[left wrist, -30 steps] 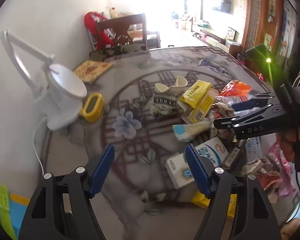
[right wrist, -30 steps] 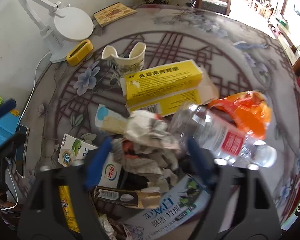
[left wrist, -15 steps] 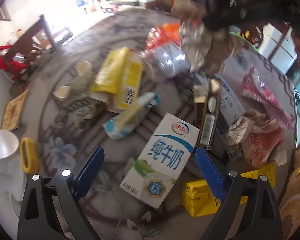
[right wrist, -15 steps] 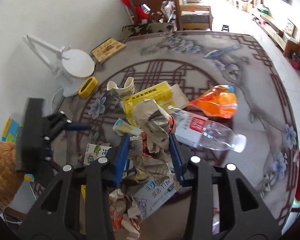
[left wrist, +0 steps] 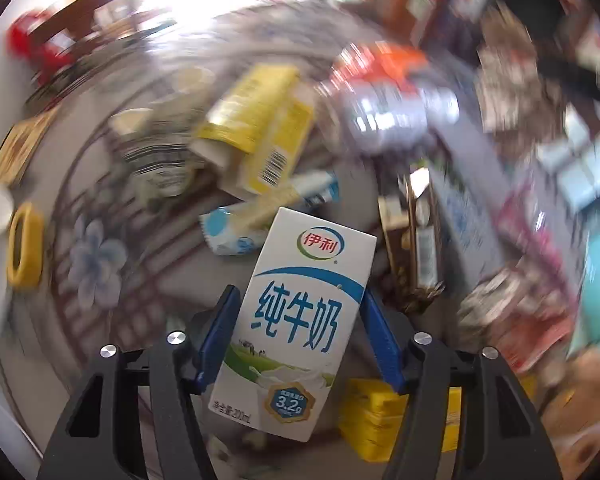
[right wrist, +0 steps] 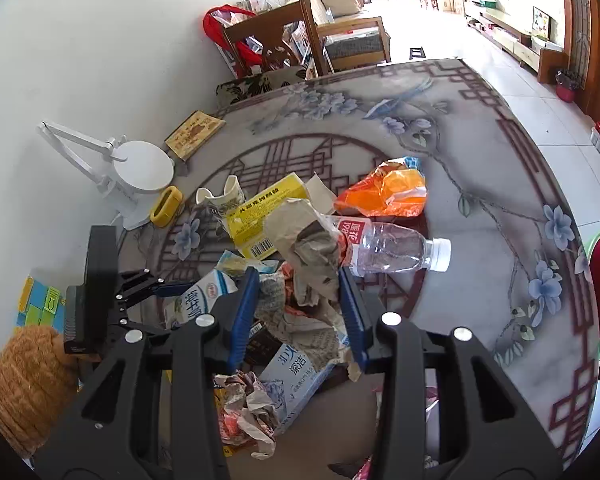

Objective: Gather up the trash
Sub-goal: 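Grasp the white milk carton with the left gripper, then carry the milk carton to the red bin with the left gripper while the right drops crumpled paper in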

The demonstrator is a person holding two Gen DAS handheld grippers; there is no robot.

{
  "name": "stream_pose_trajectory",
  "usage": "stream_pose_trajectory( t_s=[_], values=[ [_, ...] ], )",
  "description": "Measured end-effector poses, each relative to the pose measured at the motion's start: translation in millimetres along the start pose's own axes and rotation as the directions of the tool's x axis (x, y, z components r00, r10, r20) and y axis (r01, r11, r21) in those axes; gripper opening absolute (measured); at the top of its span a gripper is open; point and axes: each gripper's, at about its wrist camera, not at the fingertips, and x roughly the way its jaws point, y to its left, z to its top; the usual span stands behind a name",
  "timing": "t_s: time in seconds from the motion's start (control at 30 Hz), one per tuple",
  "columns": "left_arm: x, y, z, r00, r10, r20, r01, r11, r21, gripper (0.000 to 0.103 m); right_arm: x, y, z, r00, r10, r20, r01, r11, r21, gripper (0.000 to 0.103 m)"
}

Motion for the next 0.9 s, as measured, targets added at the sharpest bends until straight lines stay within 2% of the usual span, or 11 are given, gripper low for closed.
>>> stream_pose_trajectory(
  t_s=[0.07, 0.1, 0.17, 0.23, 0.3, 0.37, 0.43, 0.6, 0.9],
  values=[
    [-15.1, 1.8, -1.9, 0.998, 0.036, 0.049, -0.031, 0.995, -0.090, 0.057, -3.7, -0.7, 0.3, 1.000, 0.009, 0.012, -0.009, 1.000, -0.001, 0.040],
    [-23.6, 3.3, -2.8, 0.994, 0.083, 0.071, -0.071, 0.984, -0.165, 0.057, -5.4, -0.7, 0.7, 1.000, 0.014, 0.017, -0.014, 1.000, -0.001, 0.040],
    [-42.8, 8.1, -2.8, 0.983, 0.154, 0.105, -0.110, 0.934, -0.340, 0.057, -9.5, -1.3, 1.0, 0.999, 0.020, 0.037, -0.020, 1.000, 0.001, 0.040],
    [-59.9, 5.0, -3.4, 0.969, 0.212, 0.129, -0.133, 0.883, -0.450, 0.057, -14.2, -2.7, 1.7, 0.998, 0.024, 0.058, -0.024, 1.000, 0.000, 0.040],
    [-75.1, -5.8, -0.3, 0.953, 0.261, 0.153, -0.145, 0.838, -0.526, 0.057, -18.1, -2.9, 2.0, 0.997, 0.032, 0.068, -0.031, 0.999, -0.010, 0.040],
    [-88.2, -16.6, -0.9, 0.943, 0.280, 0.179, -0.136, 0.816, -0.561, 0.057, -22.0, -3.5, 3.7, 0.996, 0.040, 0.075, -0.038, 0.999, -0.027, 0.040],
    [-96.0, -28.5, 3.4, 0.934, 0.303, 0.191, -0.146, 0.810, -0.568, 0.057, -27.4, -4.7, 4.2, 0.995, 0.046, 0.083, -0.042, 0.998, -0.047, 0.040],
    [-102.3, -64.8, 18.2, 0.915, 0.334, 0.226, -0.161, 0.817, -0.554, 0.057, -43.7, -14.2, 5.9, 0.993, 0.061, 0.098, -0.053, 0.995, -0.080, 0.040],
    [-96.3, -118.1, 48.8, 0.906, 0.345, 0.247, -0.168, 0.827, -0.537, 0.056, -75.3, -47.1, 11.5, 0.988, 0.068, 0.140, -0.055, 0.994, -0.094, 0.040]
  ],
)
